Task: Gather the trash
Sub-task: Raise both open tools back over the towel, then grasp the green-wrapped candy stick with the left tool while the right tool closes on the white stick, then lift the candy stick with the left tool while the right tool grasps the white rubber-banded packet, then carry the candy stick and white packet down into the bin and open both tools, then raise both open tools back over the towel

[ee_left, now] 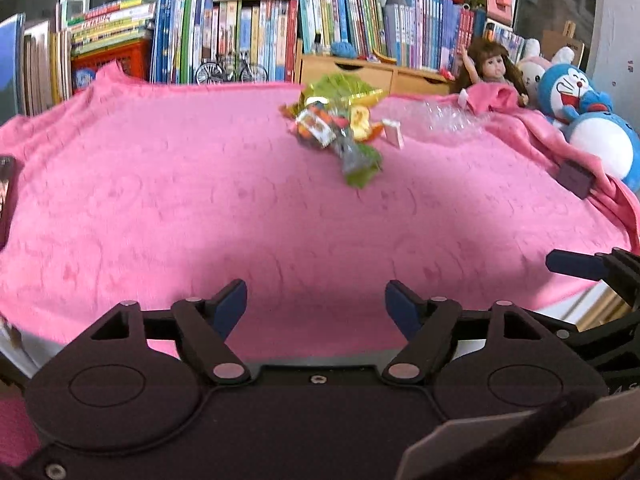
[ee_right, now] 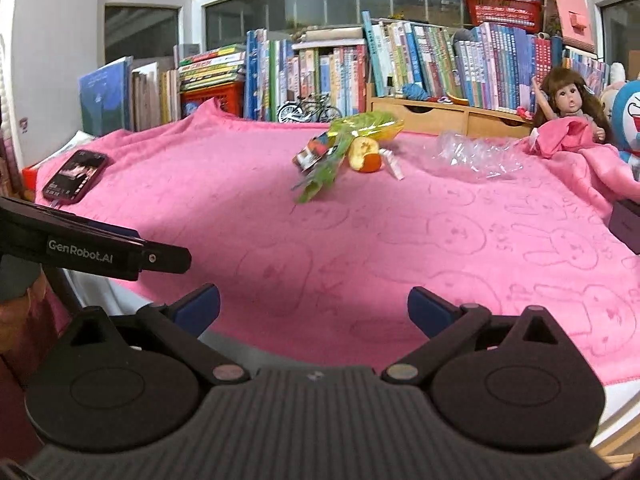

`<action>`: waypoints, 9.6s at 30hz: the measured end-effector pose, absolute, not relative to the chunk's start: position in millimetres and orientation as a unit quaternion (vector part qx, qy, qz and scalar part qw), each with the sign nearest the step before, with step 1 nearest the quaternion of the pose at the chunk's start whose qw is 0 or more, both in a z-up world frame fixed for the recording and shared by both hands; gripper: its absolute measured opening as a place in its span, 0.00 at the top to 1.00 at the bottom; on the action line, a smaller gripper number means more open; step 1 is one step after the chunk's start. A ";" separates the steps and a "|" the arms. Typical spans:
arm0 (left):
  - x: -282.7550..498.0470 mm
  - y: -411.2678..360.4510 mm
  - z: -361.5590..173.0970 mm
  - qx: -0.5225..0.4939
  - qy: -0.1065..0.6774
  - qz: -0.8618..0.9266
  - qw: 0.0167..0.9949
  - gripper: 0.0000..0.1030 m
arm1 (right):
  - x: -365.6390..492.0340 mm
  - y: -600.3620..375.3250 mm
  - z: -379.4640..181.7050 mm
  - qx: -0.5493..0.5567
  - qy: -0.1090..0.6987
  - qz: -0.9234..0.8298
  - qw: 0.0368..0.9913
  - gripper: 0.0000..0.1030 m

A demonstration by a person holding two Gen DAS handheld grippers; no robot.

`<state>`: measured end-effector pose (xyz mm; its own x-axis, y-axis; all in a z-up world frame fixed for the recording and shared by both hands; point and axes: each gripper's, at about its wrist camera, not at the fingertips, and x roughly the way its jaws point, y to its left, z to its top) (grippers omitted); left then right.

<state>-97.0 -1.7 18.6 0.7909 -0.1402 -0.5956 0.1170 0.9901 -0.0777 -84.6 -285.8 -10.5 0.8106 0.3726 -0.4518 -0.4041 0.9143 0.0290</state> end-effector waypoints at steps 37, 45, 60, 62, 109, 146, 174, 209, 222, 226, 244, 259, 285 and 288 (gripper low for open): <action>120.8 -42.9 9.7 -0.122 0.316 -0.083 0.937 0.69 | 88.5 -317.8 18.5 0.016 0.225 0.141 0.964 0.40; 101.6 -44.3 8.2 -0.099 0.296 -0.092 0.945 0.78 | 116.4 -295.6 10.5 -0.023 0.237 0.158 0.958 0.39; 24.5 10.2 39.7 -0.084 0.227 -0.067 0.968 0.78 | 170.7 -244.6 -3.3 -0.101 0.262 0.152 0.948 0.55; 22.8 12.3 39.1 -0.081 0.229 -0.067 0.968 0.78 | 176.9 -241.3 -6.4 -0.112 0.269 0.143 0.946 0.70; -42.8 27.5 28.0 -0.080 0.249 -0.057 0.964 0.77 | -1.3 -252.5 -12.0 -0.014 0.236 0.227 0.945 0.19; -78.4 39.7 18.5 -0.116 0.258 -0.075 0.956 0.77 | -30.7 -246.0 -18.8 0.008 0.221 0.213 0.952 0.55; -154.3 14.5 -51.5 -0.086 0.424 -0.096 0.896 0.77 | -114.8 -259.9 -88.0 -0.002 0.318 0.214 0.924 0.54; -115.3 3.3 -190.2 -0.095 0.630 -0.039 0.770 0.78 | -79.1 -254.7 -187.0 0.046 0.488 0.156 0.858 0.54; -114.1 -0.1 -186.1 -0.088 0.635 -0.022 0.767 0.61 | -77.5 -262.3 -183.4 0.050 0.490 0.155 0.856 0.42; -113.1 -0.5 -183.1 -0.081 0.633 -0.015 0.770 0.54 | -77.5 -261.3 -183.6 0.049 0.490 0.158 0.856 0.38; -127.7 7.3 -111.7 -0.059 0.534 -0.040 0.842 0.47 | -86.1 -273.3 -129.4 0.065 0.408 0.201 0.888 0.20; -132.7 4.3 -14.6 -0.062 0.376 -0.075 0.922 0.30 | -92.5 -296.9 -29.0 0.065 0.249 0.235 0.937 0.07; 1.7 21.5 35.1 -0.082 0.253 -0.034 0.963 0.17 | 50.4 -329.5 13.7 0.050 0.199 0.120 0.971 0.00; 17.3 18.4 39.1 -0.076 0.237 -0.040 0.968 0.16 | 72.3 -330.1 16.0 0.045 0.201 0.108 0.972 0.00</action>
